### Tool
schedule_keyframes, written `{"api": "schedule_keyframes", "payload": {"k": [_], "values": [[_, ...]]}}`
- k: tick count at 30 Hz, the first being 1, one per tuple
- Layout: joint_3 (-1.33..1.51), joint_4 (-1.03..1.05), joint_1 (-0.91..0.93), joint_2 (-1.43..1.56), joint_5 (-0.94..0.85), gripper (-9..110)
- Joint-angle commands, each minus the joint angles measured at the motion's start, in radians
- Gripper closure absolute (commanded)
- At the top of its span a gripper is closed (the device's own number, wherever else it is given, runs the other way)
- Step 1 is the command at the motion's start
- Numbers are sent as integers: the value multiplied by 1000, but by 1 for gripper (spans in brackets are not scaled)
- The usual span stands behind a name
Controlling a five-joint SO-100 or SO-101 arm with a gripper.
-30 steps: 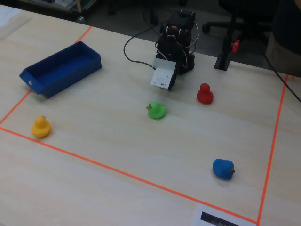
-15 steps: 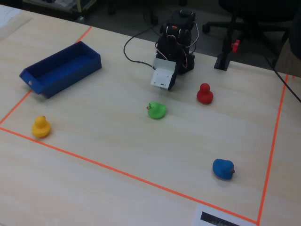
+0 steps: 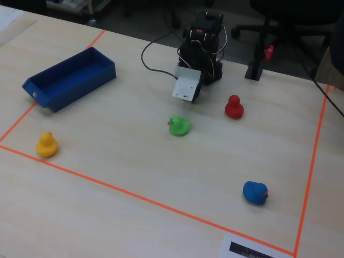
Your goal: Grasp green duck and put it into box.
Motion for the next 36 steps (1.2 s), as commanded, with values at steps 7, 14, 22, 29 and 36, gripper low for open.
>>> {"api": "schedule_keyframes", "payload": {"k": [7,14,22,29,36], "values": [[-348,80,23,-256,-9,101],[-670,61,63,-650,-11,81],[-773,-319,25,-992,0,70],[-873,-430,25,-1230,0,69],[-997,-380,21,-1433,6,67]]}}
